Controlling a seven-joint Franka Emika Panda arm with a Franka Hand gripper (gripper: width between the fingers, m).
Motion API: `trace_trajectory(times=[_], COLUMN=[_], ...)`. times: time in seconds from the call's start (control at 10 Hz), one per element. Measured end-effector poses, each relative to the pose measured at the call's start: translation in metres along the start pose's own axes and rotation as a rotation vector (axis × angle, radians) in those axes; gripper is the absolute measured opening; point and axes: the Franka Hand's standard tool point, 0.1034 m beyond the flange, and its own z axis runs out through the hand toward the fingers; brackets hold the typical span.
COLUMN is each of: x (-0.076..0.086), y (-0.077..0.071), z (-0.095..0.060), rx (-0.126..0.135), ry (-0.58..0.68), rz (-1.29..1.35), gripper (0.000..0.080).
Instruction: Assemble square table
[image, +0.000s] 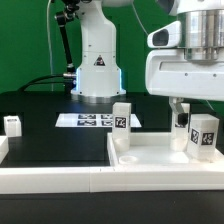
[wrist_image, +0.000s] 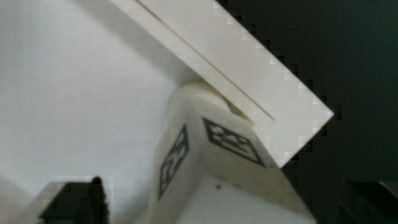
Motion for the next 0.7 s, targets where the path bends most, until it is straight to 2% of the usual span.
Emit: trace_trajectory(times=[0.7], x=[-0.0004], y=[0.0], z=[0.0003], rx=[-0.014], ry=[0.008], rz=[-0.505], gripper=[0.0649])
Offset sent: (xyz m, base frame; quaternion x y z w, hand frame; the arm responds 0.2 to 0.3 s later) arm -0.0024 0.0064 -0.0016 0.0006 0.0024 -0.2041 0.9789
